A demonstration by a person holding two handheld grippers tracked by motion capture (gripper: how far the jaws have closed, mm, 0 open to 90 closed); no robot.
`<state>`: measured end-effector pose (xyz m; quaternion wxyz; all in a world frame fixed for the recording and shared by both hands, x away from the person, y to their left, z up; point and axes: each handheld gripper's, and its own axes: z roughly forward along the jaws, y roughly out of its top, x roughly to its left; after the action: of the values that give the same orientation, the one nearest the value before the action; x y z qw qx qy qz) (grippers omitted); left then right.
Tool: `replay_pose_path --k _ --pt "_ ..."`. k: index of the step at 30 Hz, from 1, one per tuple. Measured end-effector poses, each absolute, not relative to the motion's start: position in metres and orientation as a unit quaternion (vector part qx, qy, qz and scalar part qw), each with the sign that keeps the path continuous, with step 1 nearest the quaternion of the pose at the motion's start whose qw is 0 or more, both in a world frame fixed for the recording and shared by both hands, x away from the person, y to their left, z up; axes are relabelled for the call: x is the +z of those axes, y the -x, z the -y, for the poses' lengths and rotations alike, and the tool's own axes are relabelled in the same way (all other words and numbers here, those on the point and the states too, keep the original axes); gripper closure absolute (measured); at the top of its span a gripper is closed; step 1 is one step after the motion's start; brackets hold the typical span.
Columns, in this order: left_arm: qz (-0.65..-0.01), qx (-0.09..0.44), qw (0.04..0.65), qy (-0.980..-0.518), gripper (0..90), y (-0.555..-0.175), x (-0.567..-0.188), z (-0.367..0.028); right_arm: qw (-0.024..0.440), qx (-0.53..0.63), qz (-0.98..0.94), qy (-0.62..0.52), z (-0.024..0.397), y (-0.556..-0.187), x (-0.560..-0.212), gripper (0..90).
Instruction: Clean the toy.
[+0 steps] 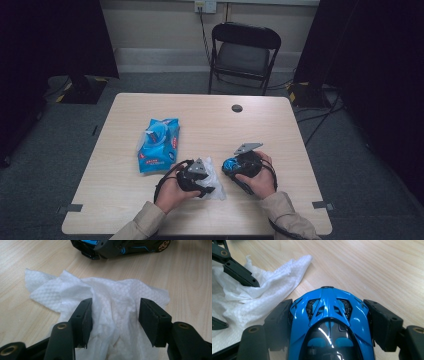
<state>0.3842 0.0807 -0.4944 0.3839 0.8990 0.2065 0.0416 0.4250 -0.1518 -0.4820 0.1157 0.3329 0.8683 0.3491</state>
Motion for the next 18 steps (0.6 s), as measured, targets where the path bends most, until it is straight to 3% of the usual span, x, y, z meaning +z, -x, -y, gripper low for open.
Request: replay_pose_path --k 4,9,12,18 --pt "-0.200 0.052 0.380 -0.901 48.8 -0.3837 -0.4942 -0.0812 0.114 0.345 -0.869 -0.336 0.1509 -0.4261 -0.4820 26.4" --pt "-0.197 0.063 0.379 -0.902 60.2 -0.3831 -0.4943 -0.0840 0.116 0.341 -0.869 -0.340 0.1494 -0.4270 -0.4823 26.3" --pt "-0.200 0.065 0.373 -0.904 72.8 -0.3822 -0.4930 -0.0861 0.118 0.335 -0.872 -0.336 0.1477 -0.4266 -0.4825 26.3" --pt "-0.220 0.057 0.370 -0.901 80.9 -0.3817 -0.4918 -0.0885 0.116 0.332 -0.873 -0.337 0.1473 -0.4276 -0.4827 26.1"
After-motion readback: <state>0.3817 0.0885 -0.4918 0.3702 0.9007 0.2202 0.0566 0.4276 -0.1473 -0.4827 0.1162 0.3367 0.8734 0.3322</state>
